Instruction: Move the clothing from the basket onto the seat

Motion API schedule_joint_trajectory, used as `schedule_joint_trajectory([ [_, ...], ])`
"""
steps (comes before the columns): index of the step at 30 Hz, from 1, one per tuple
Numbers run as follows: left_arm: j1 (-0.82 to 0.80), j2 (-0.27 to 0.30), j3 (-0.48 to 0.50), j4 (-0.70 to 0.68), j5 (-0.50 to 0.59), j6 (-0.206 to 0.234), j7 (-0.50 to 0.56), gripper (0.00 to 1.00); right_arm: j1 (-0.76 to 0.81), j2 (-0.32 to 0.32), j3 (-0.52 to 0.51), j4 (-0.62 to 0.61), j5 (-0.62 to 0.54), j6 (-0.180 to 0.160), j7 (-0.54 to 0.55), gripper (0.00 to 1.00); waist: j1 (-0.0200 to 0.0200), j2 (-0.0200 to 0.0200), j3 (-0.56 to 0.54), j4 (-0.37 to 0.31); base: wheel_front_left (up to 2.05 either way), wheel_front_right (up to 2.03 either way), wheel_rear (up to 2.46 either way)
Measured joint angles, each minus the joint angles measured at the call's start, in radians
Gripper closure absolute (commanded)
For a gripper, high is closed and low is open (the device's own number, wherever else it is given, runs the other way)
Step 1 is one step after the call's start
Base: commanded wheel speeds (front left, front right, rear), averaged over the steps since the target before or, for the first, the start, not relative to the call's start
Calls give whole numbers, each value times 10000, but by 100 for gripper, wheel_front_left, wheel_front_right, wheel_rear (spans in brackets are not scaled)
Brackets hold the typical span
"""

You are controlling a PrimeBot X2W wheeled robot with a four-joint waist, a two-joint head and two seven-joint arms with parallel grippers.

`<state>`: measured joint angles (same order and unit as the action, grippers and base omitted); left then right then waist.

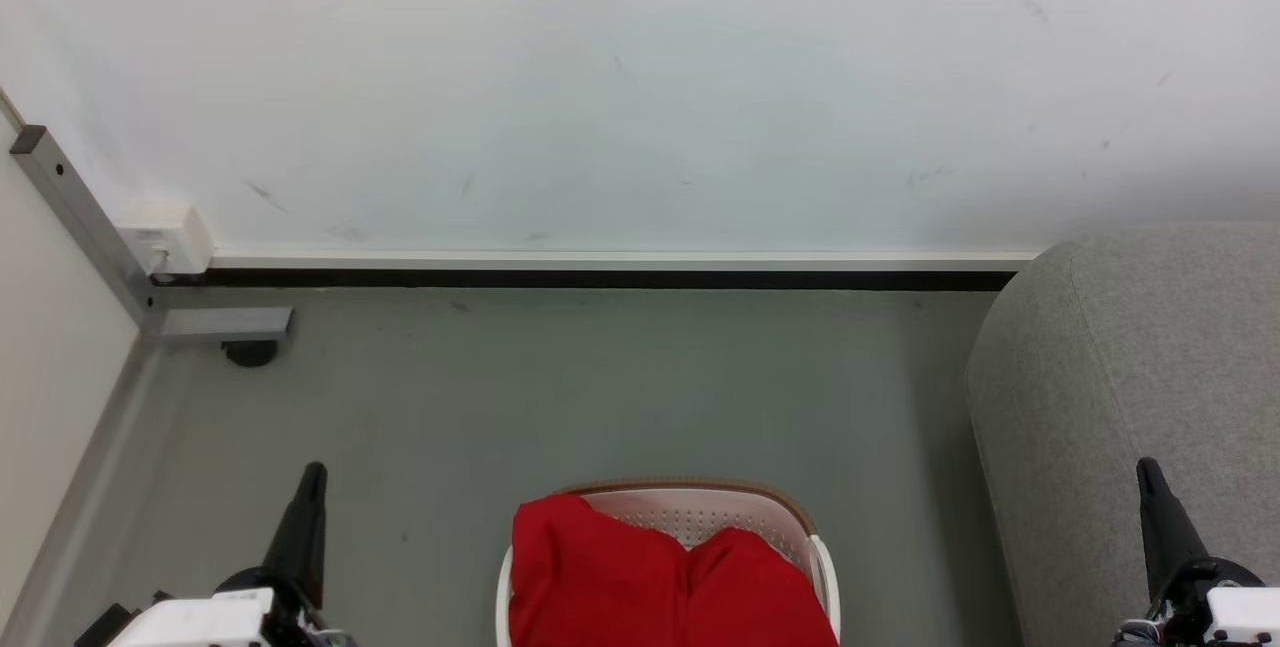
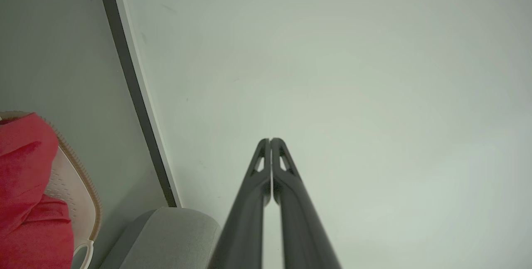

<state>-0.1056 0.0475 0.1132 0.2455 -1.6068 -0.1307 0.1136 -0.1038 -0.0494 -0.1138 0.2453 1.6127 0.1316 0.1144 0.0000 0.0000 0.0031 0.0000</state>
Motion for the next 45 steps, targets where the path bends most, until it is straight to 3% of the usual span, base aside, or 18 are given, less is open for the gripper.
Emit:
schedule_joint_trajectory([
  [9, 0, 0, 0, 0, 2, 0, 0, 100, 0, 0, 0, 0, 0, 0, 0, 100, 0, 0, 0, 0, 0, 0, 0],
  [10, 0, 0, 0, 0, 2, 0, 0, 0, 0, 0, 0, 0, 0, 0, 0, 0, 0, 0, 0, 0, 0, 0, 0],
  [26, 363, -125, -263, 92, 316, 4, -566, 0, 335, 136, 721, 52, -199, 0, -546, 0, 0, 0, 26, -2, 0, 0, 0],
  [45, 321, -117, -247, -700, 3824, 4, -1346, 0, 143, 25, 1662, -430, -3498, 0, -1350, 0, 0, 0, 89, 42, 0, 0, 0],
])
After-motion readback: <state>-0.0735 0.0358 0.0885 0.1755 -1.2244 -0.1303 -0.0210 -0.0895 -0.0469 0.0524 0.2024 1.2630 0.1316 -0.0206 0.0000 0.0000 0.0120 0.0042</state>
